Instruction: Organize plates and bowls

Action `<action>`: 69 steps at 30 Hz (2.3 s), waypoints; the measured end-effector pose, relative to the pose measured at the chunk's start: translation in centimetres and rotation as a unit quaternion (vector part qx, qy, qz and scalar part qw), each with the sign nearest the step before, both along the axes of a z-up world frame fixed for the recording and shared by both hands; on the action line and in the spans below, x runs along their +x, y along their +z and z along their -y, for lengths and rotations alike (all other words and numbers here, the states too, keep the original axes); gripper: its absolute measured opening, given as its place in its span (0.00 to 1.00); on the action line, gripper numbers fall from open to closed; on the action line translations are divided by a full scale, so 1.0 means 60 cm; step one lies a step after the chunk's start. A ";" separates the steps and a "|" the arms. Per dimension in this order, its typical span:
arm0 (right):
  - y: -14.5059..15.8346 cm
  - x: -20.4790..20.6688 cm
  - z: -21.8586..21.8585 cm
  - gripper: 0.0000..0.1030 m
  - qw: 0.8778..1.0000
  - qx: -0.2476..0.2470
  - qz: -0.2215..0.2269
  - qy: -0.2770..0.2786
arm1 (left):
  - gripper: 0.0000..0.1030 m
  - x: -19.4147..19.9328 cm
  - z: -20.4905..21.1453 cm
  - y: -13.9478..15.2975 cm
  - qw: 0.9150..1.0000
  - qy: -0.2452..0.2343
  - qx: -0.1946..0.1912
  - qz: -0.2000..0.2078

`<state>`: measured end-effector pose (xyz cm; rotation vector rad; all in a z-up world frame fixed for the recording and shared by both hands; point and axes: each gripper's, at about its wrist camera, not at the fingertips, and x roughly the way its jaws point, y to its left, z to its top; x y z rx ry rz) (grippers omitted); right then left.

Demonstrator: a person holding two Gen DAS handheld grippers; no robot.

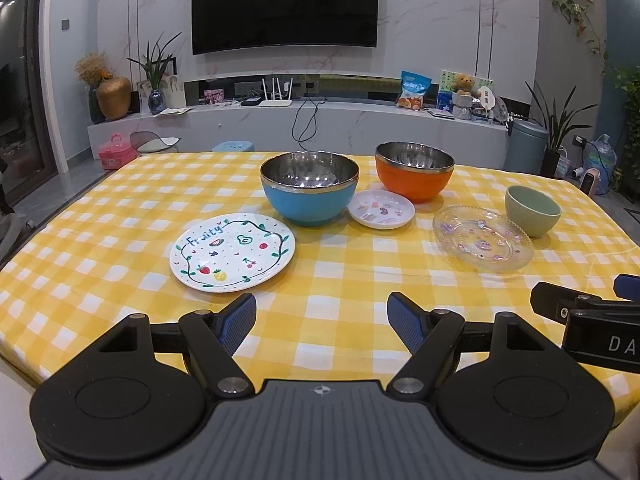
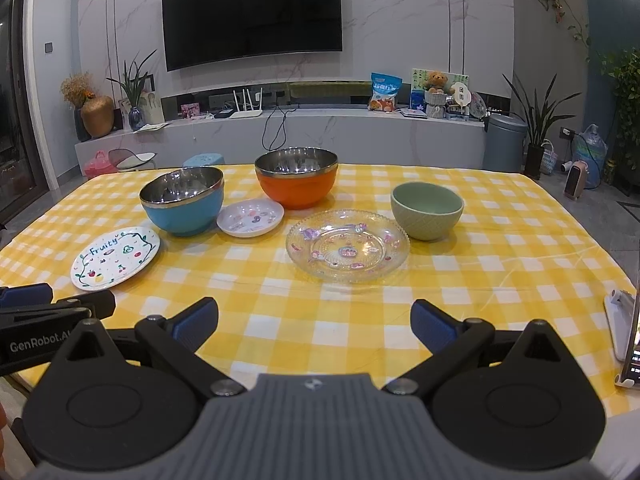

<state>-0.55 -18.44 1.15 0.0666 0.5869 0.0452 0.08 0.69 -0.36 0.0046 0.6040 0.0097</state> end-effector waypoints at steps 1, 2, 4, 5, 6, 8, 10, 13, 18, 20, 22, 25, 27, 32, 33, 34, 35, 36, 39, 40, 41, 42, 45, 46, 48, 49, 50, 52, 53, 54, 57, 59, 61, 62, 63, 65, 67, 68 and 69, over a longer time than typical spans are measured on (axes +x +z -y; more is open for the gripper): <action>0.000 0.000 0.000 0.97 1.000 -0.001 -0.001 0.000 | 0.85 0.000 -0.001 0.000 1.000 0.000 0.001 0.000; -0.001 0.000 0.000 0.97 1.000 -0.001 -0.001 0.000 | 0.85 0.000 0.000 -0.001 1.000 0.000 0.003 0.000; -0.001 -0.001 0.000 0.97 1.000 -0.002 0.000 0.000 | 0.85 -0.001 0.000 -0.001 1.000 -0.001 0.002 0.000; -0.001 0.000 0.000 0.97 1.000 -0.002 -0.001 0.000 | 0.85 -0.001 0.000 -0.001 1.000 -0.001 0.001 0.000; -0.001 0.000 0.000 0.97 1.000 -0.003 -0.001 0.000 | 0.85 -0.001 0.000 -0.001 1.000 0.000 0.001 0.000; -0.001 0.000 -0.001 0.97 1.000 -0.003 -0.001 0.000 | 0.85 -0.001 0.000 -0.001 1.000 -0.001 0.001 0.000; -0.002 0.002 -0.001 0.97 1.000 -0.004 -0.003 0.000 | 0.85 -0.001 0.001 -0.001 1.000 -0.001 0.001 -0.001; -0.002 0.002 -0.002 0.97 1.000 -0.005 -0.003 0.000 | 0.85 -0.001 0.000 -0.001 1.000 0.000 0.001 -0.001; -0.001 0.003 -0.002 0.97 1.000 -0.007 -0.005 0.001 | 0.85 -0.002 0.000 -0.002 1.000 0.000 0.001 -0.001; -0.001 0.003 -0.002 0.97 1.000 -0.007 -0.005 0.001 | 0.85 -0.002 0.000 -0.002 1.000 -0.001 0.001 -0.001; -0.001 0.003 -0.002 0.97 1.000 -0.007 -0.005 0.001 | 0.85 -0.002 0.000 -0.002 1.000 -0.001 0.001 -0.001; -0.001 0.003 -0.002 0.97 1.000 -0.007 -0.005 0.000 | 0.85 -0.002 0.000 -0.002 1.000 -0.001 0.000 -0.001; -0.001 0.003 -0.002 0.97 1.000 -0.007 -0.005 0.001 | 0.85 -0.003 0.000 -0.002 1.000 -0.001 0.000 -0.002; 0.000 0.003 -0.002 0.97 1.000 -0.008 -0.005 0.001 | 0.85 -0.002 0.000 -0.002 1.000 -0.001 0.000 -0.002; 0.000 0.003 -0.003 0.97 1.000 -0.008 -0.005 0.001 | 0.85 -0.002 0.000 -0.002 1.000 -0.001 0.000 -0.002; -0.001 0.003 -0.002 0.97 1.000 -0.008 -0.005 0.001 | 0.85 -0.002 0.000 -0.002 1.000 -0.001 0.000 -0.002; 0.000 0.003 -0.003 0.97 1.000 -0.008 -0.005 0.001 | 0.85 -0.002 0.000 -0.002 1.000 -0.001 0.000 -0.001; 0.000 0.003 -0.003 0.97 1.000 -0.008 -0.005 0.001 | 0.85 -0.002 0.000 -0.002 1.000 -0.001 0.000 -0.001; -0.001 0.003 -0.003 0.97 1.000 -0.008 -0.005 0.001 | 0.85 -0.002 0.000 -0.002 1.000 -0.001 0.000 -0.001; -0.001 0.003 -0.002 0.97 1.000 -0.008 -0.005 0.001 | 0.85 -0.002 0.000 -0.002 1.000 -0.001 0.000 -0.002; -0.001 0.003 -0.002 0.97 1.000 -0.008 -0.005 0.001 | 0.85 -0.002 -0.001 -0.002 1.000 -0.001 0.000 -0.002; -0.001 0.003 -0.002 0.97 1.000 -0.008 -0.005 0.001 | 0.85 -0.002 0.000 -0.002 1.000 0.000 -0.001 -0.002; 0.000 0.003 -0.003 0.97 1.000 -0.009 -0.005 0.001 | 0.85 -0.003 0.000 -0.002 1.000 0.000 -0.001 -0.002; 0.000 0.003 -0.003 0.97 1.000 -0.009 -0.005 0.001 | 0.85 -0.003 -0.001 -0.002 1.000 -0.001 0.000 -0.002; -0.001 0.003 -0.003 0.97 1.000 -0.009 -0.005 0.001 | 0.85 -0.003 0.000 -0.002 1.000 -0.001 -0.001 -0.002; -0.001 0.003 -0.003 0.97 1.000 -0.009 -0.005 0.001 | 0.85 -0.003 0.000 -0.002 1.000 0.000 -0.001 -0.003; -0.001 0.003 -0.003 0.97 1.000 -0.009 -0.005 0.001 | 0.85 -0.002 -0.001 -0.002 1.000 0.000 -0.001 -0.002; 0.000 0.003 -0.003 0.97 1.000 -0.010 -0.005 0.001 | 0.85 -0.002 -0.001 -0.002 1.000 -0.001 -0.001 -0.003; 0.000 0.003 -0.003 0.97 1.000 -0.010 -0.005 0.001 | 0.85 -0.003 0.000 -0.003 1.000 0.000 0.000 -0.003; 0.000 0.003 -0.002 0.97 1.000 -0.010 -0.005 0.000 | 0.85 -0.004 0.001 -0.004 1.000 0.000 0.001 -0.004; 0.000 0.003 -0.004 0.97 1.000 -0.017 -0.008 0.000 | 0.85 -0.006 0.002 -0.006 1.000 -0.004 -0.002 -0.007; 0.001 0.007 -0.008 0.97 0.999 -0.029 -0.013 0.001 | 0.85 -0.004 0.003 -0.003 1.000 -0.012 0.000 -0.015; 0.002 0.010 -0.016 0.97 0.999 -0.038 -0.019 0.003 | 0.84 -0.001 0.005 0.005 0.999 -0.020 0.015 -0.025; 0.003 0.013 -0.019 0.97 0.999 -0.039 -0.018 0.008 | 0.83 0.003 0.002 0.011 0.999 -0.024 0.021 -0.027; 0.005 0.015 -0.022 0.97 0.999 -0.036 -0.017 0.013 | 0.82 0.005 -0.001 0.017 0.999 -0.029 0.027 -0.029; 0.008 0.017 -0.029 0.97 0.999 -0.021 -0.010 0.026 | 0.79 0.019 -0.013 0.032 0.998 -0.035 0.028 -0.039; 0.010 0.023 -0.035 0.97 0.999 -0.004 -0.010 0.039 | 0.78 0.034 -0.033 0.045 0.998 -0.037 0.018 -0.049; 0.011 0.029 -0.042 0.97 0.999 0.003 -0.014 0.044 | 0.78 0.041 -0.043 0.051 0.998 -0.036 0.014 -0.053; 0.012 0.034 -0.047 0.97 0.999 0.007 -0.018 0.048 | 0.78 0.048 -0.054 0.056 0.998 -0.035 0.010 -0.057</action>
